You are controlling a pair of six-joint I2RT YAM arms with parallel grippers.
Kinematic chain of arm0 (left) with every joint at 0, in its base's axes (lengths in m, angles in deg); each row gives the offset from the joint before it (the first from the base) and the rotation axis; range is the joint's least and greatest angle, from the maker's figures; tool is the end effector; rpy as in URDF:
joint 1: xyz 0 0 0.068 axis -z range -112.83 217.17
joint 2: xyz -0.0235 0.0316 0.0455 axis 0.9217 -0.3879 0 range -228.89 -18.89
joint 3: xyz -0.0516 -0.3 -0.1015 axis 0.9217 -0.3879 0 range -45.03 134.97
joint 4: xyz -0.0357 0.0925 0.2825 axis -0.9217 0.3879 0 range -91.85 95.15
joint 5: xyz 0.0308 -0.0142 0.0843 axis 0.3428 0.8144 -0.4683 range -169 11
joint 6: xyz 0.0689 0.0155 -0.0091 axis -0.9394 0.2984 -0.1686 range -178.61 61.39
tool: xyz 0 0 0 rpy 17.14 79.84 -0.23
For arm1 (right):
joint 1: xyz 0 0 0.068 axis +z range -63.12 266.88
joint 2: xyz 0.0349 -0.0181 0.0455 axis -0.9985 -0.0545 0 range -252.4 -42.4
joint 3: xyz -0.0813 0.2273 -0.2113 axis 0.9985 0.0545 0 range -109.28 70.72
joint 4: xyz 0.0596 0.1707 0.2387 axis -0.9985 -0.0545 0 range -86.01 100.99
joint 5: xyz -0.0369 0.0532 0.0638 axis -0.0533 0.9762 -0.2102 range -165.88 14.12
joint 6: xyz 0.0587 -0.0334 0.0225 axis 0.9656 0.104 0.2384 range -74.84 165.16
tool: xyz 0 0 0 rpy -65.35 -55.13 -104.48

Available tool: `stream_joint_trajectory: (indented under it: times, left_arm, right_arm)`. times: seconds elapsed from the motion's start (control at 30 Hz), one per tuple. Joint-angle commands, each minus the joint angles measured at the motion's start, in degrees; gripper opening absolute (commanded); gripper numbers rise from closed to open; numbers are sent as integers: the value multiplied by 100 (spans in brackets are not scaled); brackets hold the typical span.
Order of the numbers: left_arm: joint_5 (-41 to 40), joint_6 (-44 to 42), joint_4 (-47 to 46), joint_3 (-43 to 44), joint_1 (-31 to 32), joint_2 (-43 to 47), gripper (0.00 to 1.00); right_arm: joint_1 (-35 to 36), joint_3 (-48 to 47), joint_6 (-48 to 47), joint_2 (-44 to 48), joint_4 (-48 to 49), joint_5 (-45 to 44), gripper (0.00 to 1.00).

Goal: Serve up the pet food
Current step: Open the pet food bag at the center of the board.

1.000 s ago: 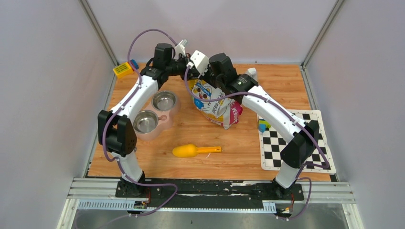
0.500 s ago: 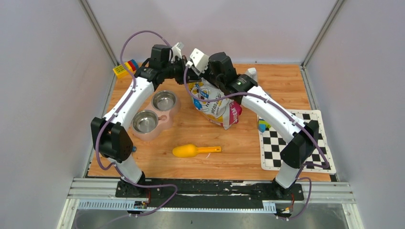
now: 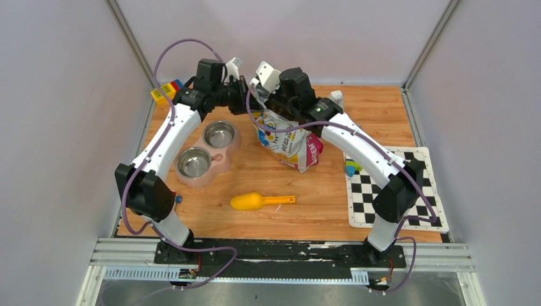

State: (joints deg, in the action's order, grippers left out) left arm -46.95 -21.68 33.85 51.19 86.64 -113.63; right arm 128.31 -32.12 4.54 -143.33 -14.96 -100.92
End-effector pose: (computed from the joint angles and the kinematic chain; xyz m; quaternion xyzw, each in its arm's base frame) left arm 0.3965 -0.1731 0.4237 -0.0013 0.8592 -0.4275 0.2810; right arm 0.3751 0.2979 0.4390 -0.4485 0.6953 -0.1780 0.5327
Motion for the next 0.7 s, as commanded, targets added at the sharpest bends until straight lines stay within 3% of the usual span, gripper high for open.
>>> stream_joint_trajectory:
  times: [0.0,0.4,0.47,0.53,0.67]
  left_arm:
    - [-164,-325,-144,291,-48,487,0]
    - [-453,-876,-250,218,-57,465,3]
    - [-459,-1045,-232,321,-57,439,12]
    - [-405,-1291,-217,494,-61,400,31]
    - [-329,-1964,-122,825,-57,302,57]
  right_arm:
    - [-21,-441,-94,68,749,-175,0]
    - [-12,-287,290,155,562,150,0]
    - [-14,-306,358,165,517,207,0]
    - [-12,-321,429,178,460,291,0]
    - [-21,-341,574,204,329,479,0]
